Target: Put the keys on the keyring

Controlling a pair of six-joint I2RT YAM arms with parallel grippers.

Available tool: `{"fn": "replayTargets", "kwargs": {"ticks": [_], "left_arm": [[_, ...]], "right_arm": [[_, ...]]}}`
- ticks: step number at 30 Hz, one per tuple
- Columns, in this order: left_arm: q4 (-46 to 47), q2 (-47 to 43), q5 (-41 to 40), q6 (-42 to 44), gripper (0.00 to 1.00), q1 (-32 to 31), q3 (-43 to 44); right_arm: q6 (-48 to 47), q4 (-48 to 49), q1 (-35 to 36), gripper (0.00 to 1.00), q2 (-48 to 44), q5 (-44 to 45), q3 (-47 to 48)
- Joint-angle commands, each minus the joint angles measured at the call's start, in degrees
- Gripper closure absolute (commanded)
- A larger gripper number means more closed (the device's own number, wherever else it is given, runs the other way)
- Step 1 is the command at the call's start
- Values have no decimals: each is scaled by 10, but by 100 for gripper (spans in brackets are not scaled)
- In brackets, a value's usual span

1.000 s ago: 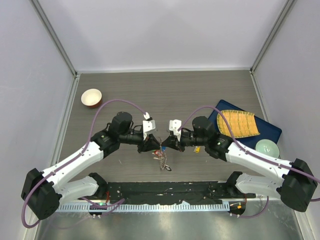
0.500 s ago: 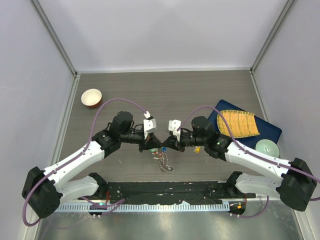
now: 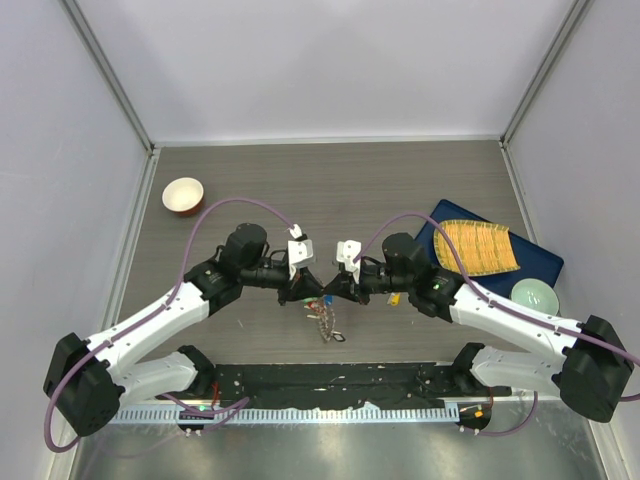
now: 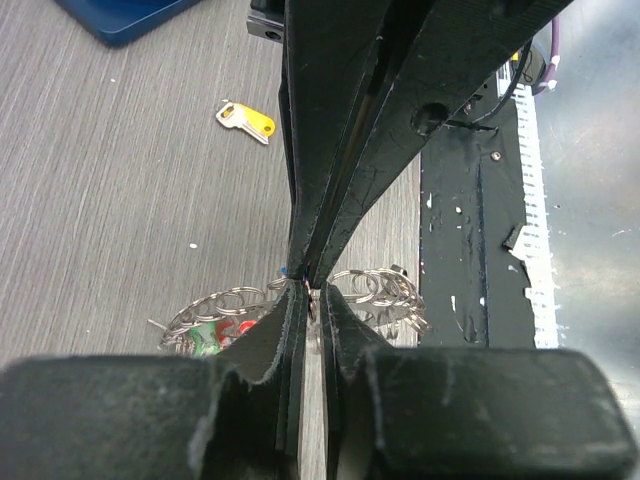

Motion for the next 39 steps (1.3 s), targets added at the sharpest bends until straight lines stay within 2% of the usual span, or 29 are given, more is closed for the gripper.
{"fn": "replayTargets", "kwargs": {"ticks": [1,4,6,16,19,23,27,31,33,34,35,37,38,39], "left_arm": [[-35,4,-7,23,88,-4,19],[-43,4,-20,26,80,-4,21],[-44,3,-22,26,79,-4,22],[-21,4,-18,14,81,-4,21],[1,1,-15,5,75,-4,16],[32,-10,-15,-8,74,-4,5],[50,-14,-13,-13,84,-4,-3],[50,-11,-12,-14,98,-4,-4],[49,-15,-16,-9,100,-4,-6],[44,-17,-18,-3,100,-4,-7],[40,-26,-28,6,100,-4,-8],[11,-39,-40,40,100,-4,-5],[0,-47,-50,53,100,-4,-4],[-20,-62,-53,68,100,-4,-2]], "right_arm": [[2,57,4,99,-22,-9,28],[2,56,5,99,-23,-8,28],[1,55,5,99,-22,-8,28],[2,56,5,99,-19,-12,28],[2,57,5,99,-17,-15,29],[2,57,6,99,-15,-16,29],[2,57,6,99,-12,-18,29],[5,56,6,99,-14,-16,29],[10,55,6,98,-15,-12,29],[16,56,5,95,-17,-5,29],[21,55,6,84,-19,0,29],[44,56,6,71,-29,18,29],[52,58,7,59,-40,49,28],[60,57,6,55,-46,69,27]]}}
